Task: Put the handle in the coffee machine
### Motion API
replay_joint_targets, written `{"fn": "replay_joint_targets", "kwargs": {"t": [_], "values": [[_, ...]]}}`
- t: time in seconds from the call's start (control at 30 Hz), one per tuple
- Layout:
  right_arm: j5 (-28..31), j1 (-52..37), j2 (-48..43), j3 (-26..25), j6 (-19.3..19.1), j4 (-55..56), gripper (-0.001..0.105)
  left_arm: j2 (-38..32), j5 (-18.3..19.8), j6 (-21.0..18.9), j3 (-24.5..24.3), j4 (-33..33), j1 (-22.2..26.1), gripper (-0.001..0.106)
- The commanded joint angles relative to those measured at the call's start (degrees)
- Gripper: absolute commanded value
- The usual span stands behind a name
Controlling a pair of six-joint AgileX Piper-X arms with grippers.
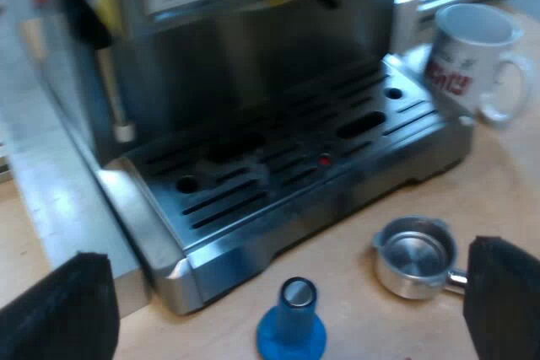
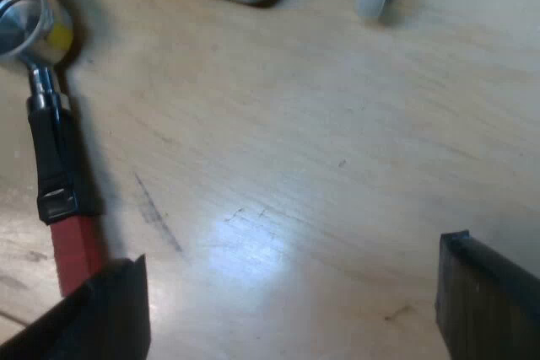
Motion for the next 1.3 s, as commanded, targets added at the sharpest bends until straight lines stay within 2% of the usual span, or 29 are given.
{"fn": "replay_joint_targets", "kwargs": {"t": [0.03, 0.13, 0.23, 0.43, 0.5, 0.73, 1.0, 1.1, 1.17, 1.3], "values": [[1.3, 5.9, 4.1, -0.7, 4.9, 0.1, 0.071, 2.2, 3.1, 2.6, -1.5, 0.0, 0.2, 0.083], [3.0, 10.3, 7.0, -0.7, 7.6, -1.1, 0.071, 4.8, 4.4, 5.9, -3.3, 0.7, 0.2, 0.083], [5.4, 14.6, 10.1, -0.7, 9.6, -3.6, 0.071, 6.8, 5.2, 8.1, -4.3, 1.1, -2.4, 0.083], [11.6, 22.2, 15.2, -0.7, 13.6, -7.9, 0.071, 9.7, 5.3, 8.6, -4.5, 1.1, -9.9, 0.083], [11.8, 23.6, 16.6, -0.7, 14.6, -8.7, 0.071, 10.3, 5.3, 8.6, -4.5, 1.1, -11.3, 0.083], [11.7, 26.9, 22.7, -0.5, 17.4, -10.5, 0.071, 15.5, 5.3, 12.3, -4.5, 1.1, -20.3, 0.083], [11.5, 26.9, 28.0, -0.5, 18.4, -10.7, 0.07, 22.4, 5.3, 12.9, -4.5, 1.1, -28.6, 0.083], [11.5, 26.9, 29.8, -0.5, 18.4, -10.7, 0.055, 24.5, 5.4, 14.2, -4.5, 1.1, -30.6, 0.083], [11.5, 26.9, 31.2, -0.5, 18.4, -10.7, 0.038, 25.6, 5.4, 16.0, -4.5, 1.1, -31.1, 0.083], [11.5, 26.9, 33.4, -0.5, 18.4, -11.0, 0.011, 27.0, 5.4, 16.5, -4.5, 1.1, -31.1, 0.083]]}}
